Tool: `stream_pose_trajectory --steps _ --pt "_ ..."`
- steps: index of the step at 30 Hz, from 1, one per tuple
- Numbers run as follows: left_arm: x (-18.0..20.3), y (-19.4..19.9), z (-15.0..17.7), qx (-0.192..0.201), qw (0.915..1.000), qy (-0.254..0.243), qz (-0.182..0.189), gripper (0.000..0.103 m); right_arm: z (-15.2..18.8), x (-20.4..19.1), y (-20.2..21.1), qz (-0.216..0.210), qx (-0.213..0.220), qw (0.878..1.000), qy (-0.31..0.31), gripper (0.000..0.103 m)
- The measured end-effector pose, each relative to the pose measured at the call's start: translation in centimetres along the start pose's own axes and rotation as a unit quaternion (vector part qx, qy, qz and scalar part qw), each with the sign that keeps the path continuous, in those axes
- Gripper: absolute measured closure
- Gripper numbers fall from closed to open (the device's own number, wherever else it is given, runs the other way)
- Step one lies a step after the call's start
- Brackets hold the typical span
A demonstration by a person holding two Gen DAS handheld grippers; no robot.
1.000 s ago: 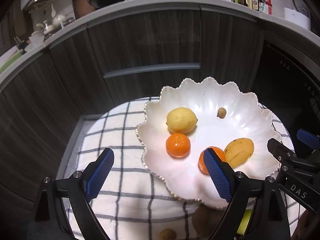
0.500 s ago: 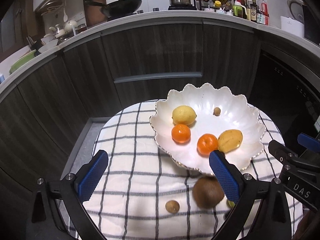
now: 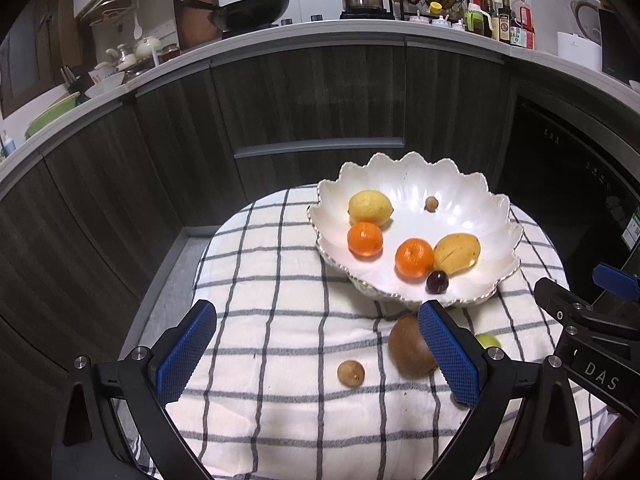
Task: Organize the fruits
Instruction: 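Withdraw both tools from the bowl toward the kiwi and green apple, then grasp the green apple with the right gripper while the left grasps the kiwi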
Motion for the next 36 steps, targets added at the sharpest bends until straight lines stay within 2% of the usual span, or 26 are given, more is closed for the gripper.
stream_pose_trajectory --steps 13,27,36 --pt "-0.7 -0.9 2.5 -0.021 0.9998 0.004 -0.006 0.0 2.4 -1.2 -1.0 -0.006 -0.023 1.0 0.011 0.022" --pt "-1.1 -3.5 5.8 -0.054 0.9985 0.004 -0.013 0.0 5.6 -2.1 -4.6 -0.017 -0.067 0.997 0.019 0.022" --pt "-1.3 -4.7 6.5 -0.062 0.998 0.006 -0.015 0.0 6.7 -2.6 -6.6 -0.024 -0.091 0.995 0.015 0.022"
Point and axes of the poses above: each gripper's, at about its wrist camera, not at the fingertips, and y roughly against the way its jaws point, x to its right, z to its underside, the point moved 2 cm from there along -y, roughly the way its jaws point, and after that the axes turned 9 degrees about x, right-handed, at the moved point
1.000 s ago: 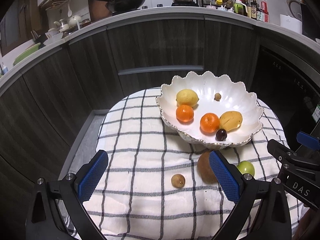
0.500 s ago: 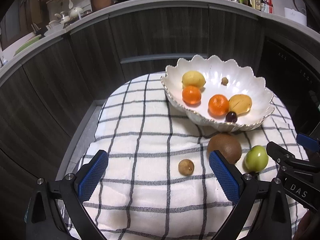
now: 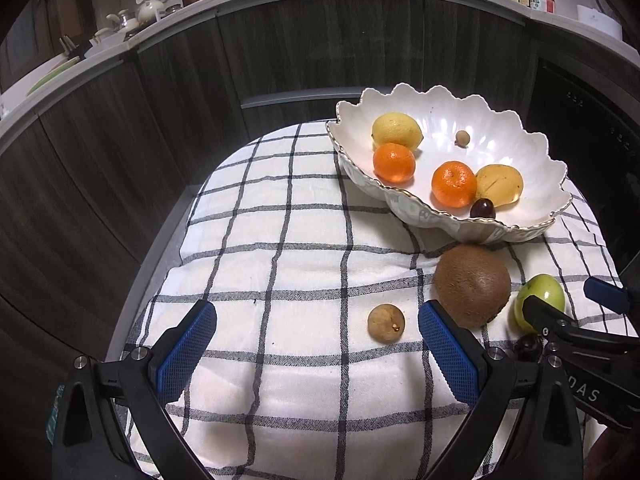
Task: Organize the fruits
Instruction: 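Grasp the green apple with the right gripper while the left grasps the kiwi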
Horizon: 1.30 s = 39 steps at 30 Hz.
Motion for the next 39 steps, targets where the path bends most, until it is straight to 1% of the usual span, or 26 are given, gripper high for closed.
stream_pose_trajectory --steps 4,8,10,15,16,18,22,29,35,39 --pt "0.0 -0.3 0.0 0.0 1.0 -0.001 -0.002 0.0 0.2 -0.1 -1.1 -0.002 -0.009 1.0 -0.001 0.022" --pt "-0.1 -0.5 0.2 -0.002 1.0 -0.001 -0.002 0.0 0.4 -0.2 -1.8 -0.006 -0.016 1.0 -0.004 0.024" --pt "-0.1 -0.7 0.3 -0.004 1.0 0.0 -0.002 0.0 0.5 -0.3 -2.2 -0.008 -0.018 1.0 -0.003 0.028" --pt "-0.3 -0.9 0.4 -0.007 1.0 0.0 -0.004 0.0 0.8 -0.6 -2.9 -0.016 -0.025 1.0 -0.002 0.043" --pt "-0.3 -0.8 0.5 -0.007 1.0 0.0 -0.004 0.0 0.9 -0.7 -2.9 -0.018 -0.025 1.0 -0.003 0.044" --pt "-0.3 -0.8 0.5 -0.007 1.0 0.0 -0.004 0.0 0.8 -0.8 -2.8 -0.024 -0.021 0.999 -0.001 0.053" --pt "-0.2 -0.6 0.4 -0.006 1.0 0.0 -0.004 0.0 0.9 -0.7 -2.7 -0.029 -0.018 0.999 -0.004 0.053" --pt "0.6 0.1 -0.1 0.0 1.0 0.0 0.004 0.0 0.1 0.1 -0.8 -0.025 0.011 1.0 -0.003 0.054" --pt "2.3 0.5 -0.8 0.004 0.9998 0.002 0.021 0.0 -0.5 2.3 0.7 -0.01 0.025 0.999 -0.019 0.054" --pt "4.2 0.1 -1.2 0.002 0.9994 0.002 0.035 0.0 -0.7 4.0 1.4 0.001 0.032 0.999 -0.027 0.054"
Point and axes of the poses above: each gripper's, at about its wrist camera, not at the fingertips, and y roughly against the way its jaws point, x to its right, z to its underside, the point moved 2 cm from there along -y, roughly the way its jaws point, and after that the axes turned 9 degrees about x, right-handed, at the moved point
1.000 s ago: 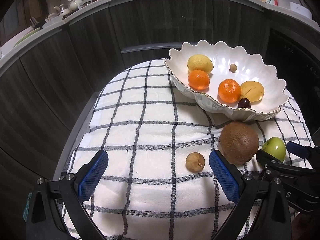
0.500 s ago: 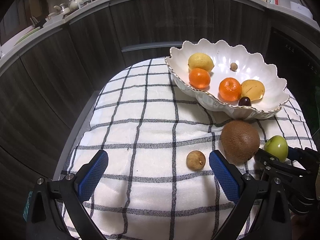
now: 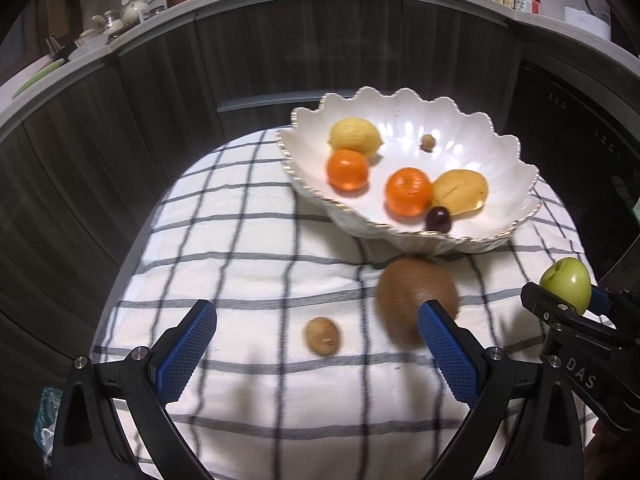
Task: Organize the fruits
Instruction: 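Grasp the green apple with the right gripper while the left grasps the kiwi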
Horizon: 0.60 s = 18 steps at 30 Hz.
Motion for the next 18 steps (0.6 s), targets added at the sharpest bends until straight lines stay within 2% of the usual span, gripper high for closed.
stream_pose_trajectory --steps 11,18 --pt "4.4 -2.0 -0.7 0.004 0.9995 -0.019 0.023 0.001 -0.1 3.5 0.2 0.02 0.007 1.0 -0.023 0.054" --pt "5.1 -3.4 0.1 -0.002 0.9996 -0.019 0.021 0.001 0.2 4.0 -0.4 0.022 0.005 0.999 -0.027 0.054"
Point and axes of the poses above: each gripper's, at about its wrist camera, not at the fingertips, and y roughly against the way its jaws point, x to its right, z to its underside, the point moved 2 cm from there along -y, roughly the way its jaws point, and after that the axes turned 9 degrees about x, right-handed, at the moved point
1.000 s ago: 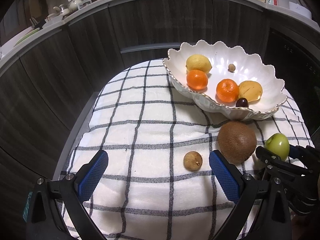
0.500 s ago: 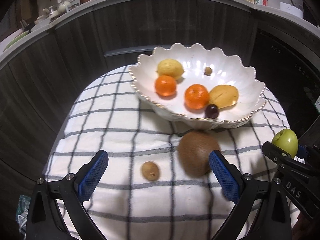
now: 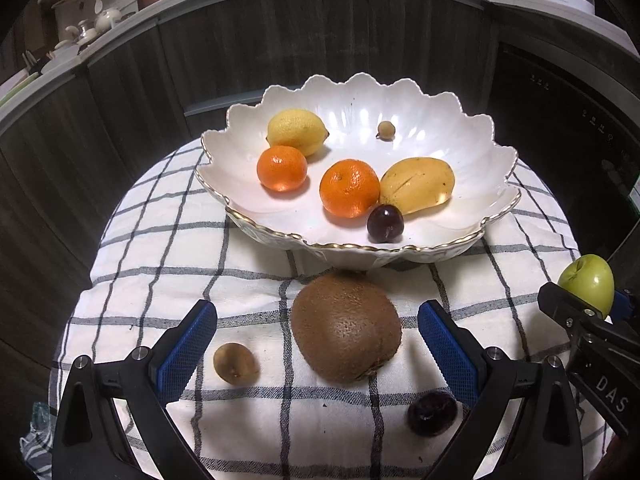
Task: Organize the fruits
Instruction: 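Grasp the green apple with the right gripper while the left grasps the kiwi, then carry the kiwi and green apple over the bowl and open both grippers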
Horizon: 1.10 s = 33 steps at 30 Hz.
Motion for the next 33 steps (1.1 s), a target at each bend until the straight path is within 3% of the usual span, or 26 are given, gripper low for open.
stream_pose_trajectory --steps 10,18,24,33 --pt "0.3 -1.8 0.7 -0.01 0.9999 0.004 -0.004 0.002 0.2 -0.4 -0.7 -0.003 -0.003 1.0 -0.004 0.054" --pt "0.7 -2.7 1.3 -0.023 0.9997 0.005 0.009 0.014 0.2 -0.2 -1.0 -0.001 -0.006 1.0 -0.006 0.054" --pt "1.1 -3.2 1.5 -0.032 0.9992 0.0 0.023 0.041 0.4 0.0 -1.1 0.0 -0.008 1.0 -0.008 0.054" --pt "1.0 -3.0 1.4 -0.038 0.9988 0.008 0.031 0.043 0.1 0.0 -0.8 0.001 -0.005 1.0 -0.008 0.053"
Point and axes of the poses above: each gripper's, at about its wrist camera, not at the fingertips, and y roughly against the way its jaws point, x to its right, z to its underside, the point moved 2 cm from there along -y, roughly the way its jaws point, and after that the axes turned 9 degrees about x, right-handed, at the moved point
